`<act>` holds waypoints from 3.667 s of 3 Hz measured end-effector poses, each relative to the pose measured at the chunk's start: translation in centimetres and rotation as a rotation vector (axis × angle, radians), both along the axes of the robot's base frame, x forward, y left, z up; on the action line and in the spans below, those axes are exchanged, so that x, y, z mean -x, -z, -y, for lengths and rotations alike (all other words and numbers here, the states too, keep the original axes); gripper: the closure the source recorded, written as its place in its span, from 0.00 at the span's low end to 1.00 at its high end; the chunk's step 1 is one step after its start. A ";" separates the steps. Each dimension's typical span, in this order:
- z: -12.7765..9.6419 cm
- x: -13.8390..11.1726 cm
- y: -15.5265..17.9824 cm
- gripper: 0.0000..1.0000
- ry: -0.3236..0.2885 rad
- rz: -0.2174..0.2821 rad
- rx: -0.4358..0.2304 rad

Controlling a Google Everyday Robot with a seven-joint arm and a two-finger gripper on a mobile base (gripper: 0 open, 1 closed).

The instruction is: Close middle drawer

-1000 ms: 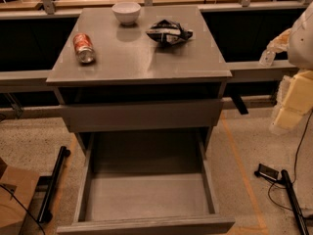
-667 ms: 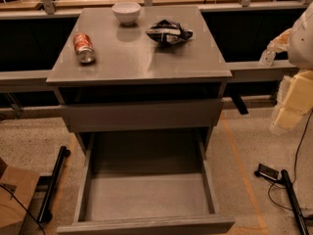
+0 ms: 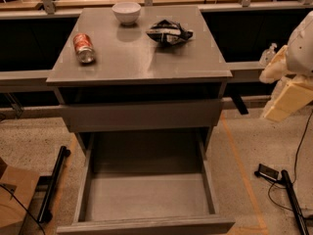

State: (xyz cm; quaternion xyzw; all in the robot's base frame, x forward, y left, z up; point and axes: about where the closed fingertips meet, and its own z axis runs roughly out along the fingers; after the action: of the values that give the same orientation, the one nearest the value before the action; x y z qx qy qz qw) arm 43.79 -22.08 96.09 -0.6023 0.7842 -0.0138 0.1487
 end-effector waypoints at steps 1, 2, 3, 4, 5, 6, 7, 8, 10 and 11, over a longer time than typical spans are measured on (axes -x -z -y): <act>1.3 0.5 4.0 0.63 0.012 -0.088 -0.069; 2.1 0.9 9.2 0.87 0.014 -0.163 -0.137; 2.2 0.7 15.3 1.00 0.023 -0.201 -0.187; 2.1 0.7 15.2 1.00 0.023 -0.201 -0.187; 0.9 1.4 18.7 1.00 0.003 -0.290 -0.191; -0.4 2.9 25.3 1.00 0.010 -0.430 -0.242; -1.0 3.9 32.0 1.00 0.023 -0.527 -0.284; -1.7 4.5 38.1 1.00 0.056 -0.580 -0.319; -1.9 5.1 40.4 1.00 0.079 -0.609 -0.304; -2.6 6.9 43.2 1.00 0.099 -0.648 -0.317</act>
Offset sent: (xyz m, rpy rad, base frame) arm -0.0168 -0.0331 -0.1584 0.2146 0.2597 -0.0209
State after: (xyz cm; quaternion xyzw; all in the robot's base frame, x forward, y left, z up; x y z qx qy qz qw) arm 36.90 -19.50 52.93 -0.5060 0.8113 0.2922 -0.0170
